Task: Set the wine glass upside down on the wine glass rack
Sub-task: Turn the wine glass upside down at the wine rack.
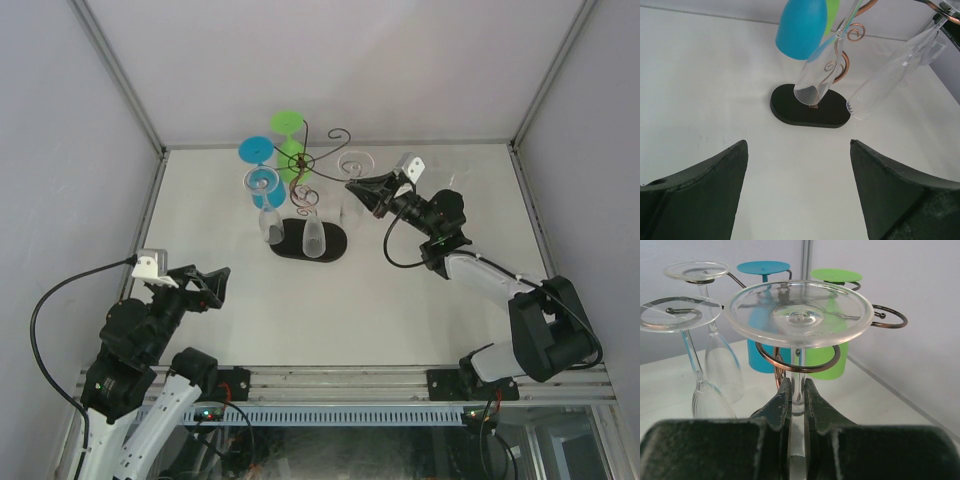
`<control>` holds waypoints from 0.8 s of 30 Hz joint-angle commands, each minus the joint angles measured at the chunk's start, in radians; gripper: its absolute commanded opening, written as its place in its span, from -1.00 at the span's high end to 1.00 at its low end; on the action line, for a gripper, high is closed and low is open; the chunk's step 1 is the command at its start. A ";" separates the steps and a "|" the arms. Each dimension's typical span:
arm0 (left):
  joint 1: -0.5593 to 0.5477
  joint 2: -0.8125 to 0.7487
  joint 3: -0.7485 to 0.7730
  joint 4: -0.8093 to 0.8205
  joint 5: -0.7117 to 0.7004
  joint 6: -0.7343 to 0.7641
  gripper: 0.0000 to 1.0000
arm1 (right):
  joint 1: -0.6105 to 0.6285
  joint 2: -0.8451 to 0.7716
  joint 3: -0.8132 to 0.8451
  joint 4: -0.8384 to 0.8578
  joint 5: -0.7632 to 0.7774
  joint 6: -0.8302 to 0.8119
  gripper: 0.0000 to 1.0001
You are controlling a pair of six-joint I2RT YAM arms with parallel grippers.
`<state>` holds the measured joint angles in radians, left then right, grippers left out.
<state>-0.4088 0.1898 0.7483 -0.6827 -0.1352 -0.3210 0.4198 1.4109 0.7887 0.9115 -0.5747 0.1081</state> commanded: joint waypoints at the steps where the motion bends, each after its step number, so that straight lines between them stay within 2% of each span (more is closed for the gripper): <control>1: 0.007 0.013 -0.017 0.037 0.002 0.013 -0.72 | -0.007 -0.044 0.002 0.049 0.052 -0.017 1.00; 24: 0.007 0.018 -0.017 0.037 0.004 0.013 -0.72 | -0.006 -0.026 0.022 -0.070 0.124 -0.038 1.00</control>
<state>-0.4088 0.1898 0.7483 -0.6827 -0.1349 -0.3210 0.4202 1.4097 0.7879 0.8398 -0.4873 0.0872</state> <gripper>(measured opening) 0.862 0.041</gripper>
